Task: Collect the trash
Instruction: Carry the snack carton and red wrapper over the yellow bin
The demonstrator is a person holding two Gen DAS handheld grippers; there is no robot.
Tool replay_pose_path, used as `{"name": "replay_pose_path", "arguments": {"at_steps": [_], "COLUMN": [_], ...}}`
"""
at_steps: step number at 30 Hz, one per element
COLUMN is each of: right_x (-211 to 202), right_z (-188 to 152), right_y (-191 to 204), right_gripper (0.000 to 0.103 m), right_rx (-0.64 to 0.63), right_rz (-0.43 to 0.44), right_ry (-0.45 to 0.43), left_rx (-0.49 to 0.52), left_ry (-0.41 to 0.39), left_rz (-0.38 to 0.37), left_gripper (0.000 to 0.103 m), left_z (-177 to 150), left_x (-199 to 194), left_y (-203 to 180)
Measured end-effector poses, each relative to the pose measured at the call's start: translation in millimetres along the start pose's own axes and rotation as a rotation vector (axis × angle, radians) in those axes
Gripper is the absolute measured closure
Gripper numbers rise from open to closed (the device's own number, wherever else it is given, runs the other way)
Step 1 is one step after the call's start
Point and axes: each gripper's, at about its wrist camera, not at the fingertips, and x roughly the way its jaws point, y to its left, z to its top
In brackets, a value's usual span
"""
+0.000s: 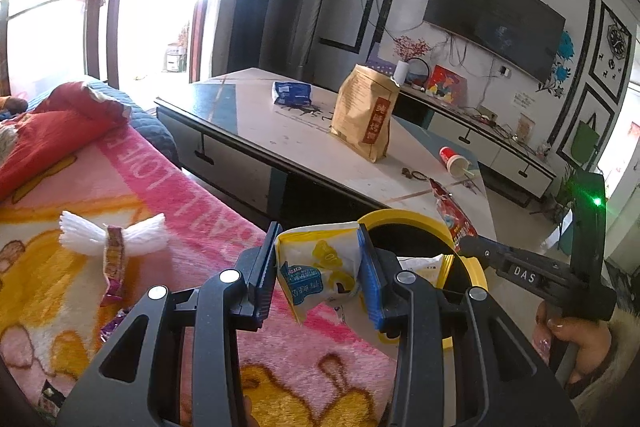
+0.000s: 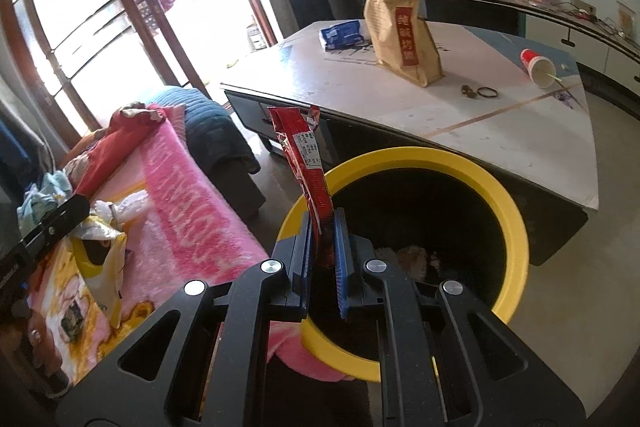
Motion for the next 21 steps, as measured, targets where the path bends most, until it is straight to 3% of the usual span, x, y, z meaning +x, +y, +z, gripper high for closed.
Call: {"name": "replay_pose_path", "arguments": {"at_steps": [21], "right_x": [2], "right_z": [-1], "right_y": [-45], "right_gripper": [0.096], "right_rx": [0.073], "right_rz": [-0.070], "right_ry": [0.020], "left_rx": [0.057], "left_ry": [0.042], "left_rz": [-0.069], "left_gripper": [0.068], "left_z": [-9], "left_x": [33], "left_y": [-49]}}
